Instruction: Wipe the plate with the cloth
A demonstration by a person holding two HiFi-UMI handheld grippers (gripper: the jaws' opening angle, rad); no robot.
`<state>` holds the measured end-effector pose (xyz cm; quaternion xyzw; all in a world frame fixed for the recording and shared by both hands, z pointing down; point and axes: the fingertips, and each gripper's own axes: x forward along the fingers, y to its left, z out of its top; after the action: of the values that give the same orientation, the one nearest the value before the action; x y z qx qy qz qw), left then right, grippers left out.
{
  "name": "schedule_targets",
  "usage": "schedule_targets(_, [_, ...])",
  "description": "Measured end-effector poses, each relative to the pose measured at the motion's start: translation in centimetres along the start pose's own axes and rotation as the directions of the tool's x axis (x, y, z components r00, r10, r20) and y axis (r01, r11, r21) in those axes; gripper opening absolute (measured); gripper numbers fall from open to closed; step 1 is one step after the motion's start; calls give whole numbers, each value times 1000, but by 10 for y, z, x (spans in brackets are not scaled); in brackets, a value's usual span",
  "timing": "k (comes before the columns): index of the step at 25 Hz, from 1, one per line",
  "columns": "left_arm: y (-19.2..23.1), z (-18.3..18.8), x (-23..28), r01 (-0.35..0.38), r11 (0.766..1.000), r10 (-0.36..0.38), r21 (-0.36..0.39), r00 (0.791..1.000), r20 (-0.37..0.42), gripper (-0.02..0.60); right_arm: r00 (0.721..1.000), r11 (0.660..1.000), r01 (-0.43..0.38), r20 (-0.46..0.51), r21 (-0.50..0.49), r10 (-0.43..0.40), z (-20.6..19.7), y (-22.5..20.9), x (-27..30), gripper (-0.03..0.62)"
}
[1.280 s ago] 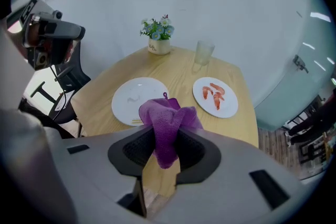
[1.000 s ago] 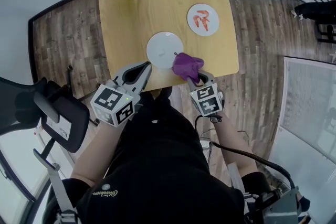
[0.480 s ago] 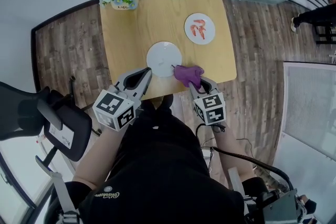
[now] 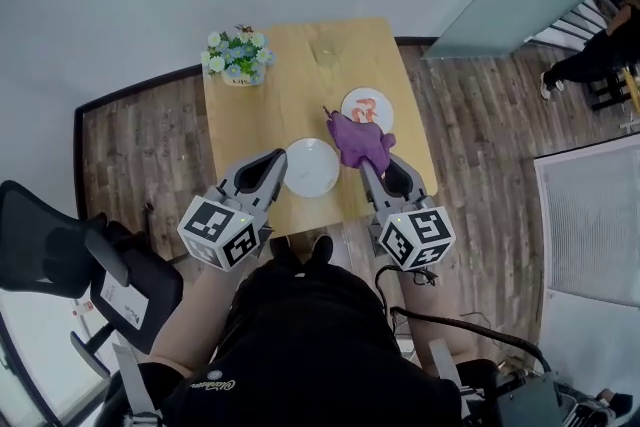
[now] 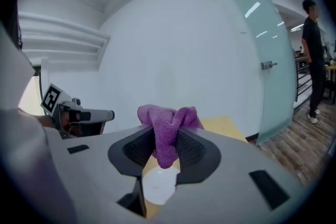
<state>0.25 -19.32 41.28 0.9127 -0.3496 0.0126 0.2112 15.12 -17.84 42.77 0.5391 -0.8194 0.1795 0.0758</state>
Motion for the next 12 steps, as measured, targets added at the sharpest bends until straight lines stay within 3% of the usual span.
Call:
schedule_targets(7, [-13,53,-8,-12,995,3,94,995,99,0,971,997,-45,233,-70,60,84,36,-19,104])
schedule_targets(12, [-26,84,-16,-29,987,3,160,988,157,0,942,991,-49,325,-123,87,117,52,-36,104])
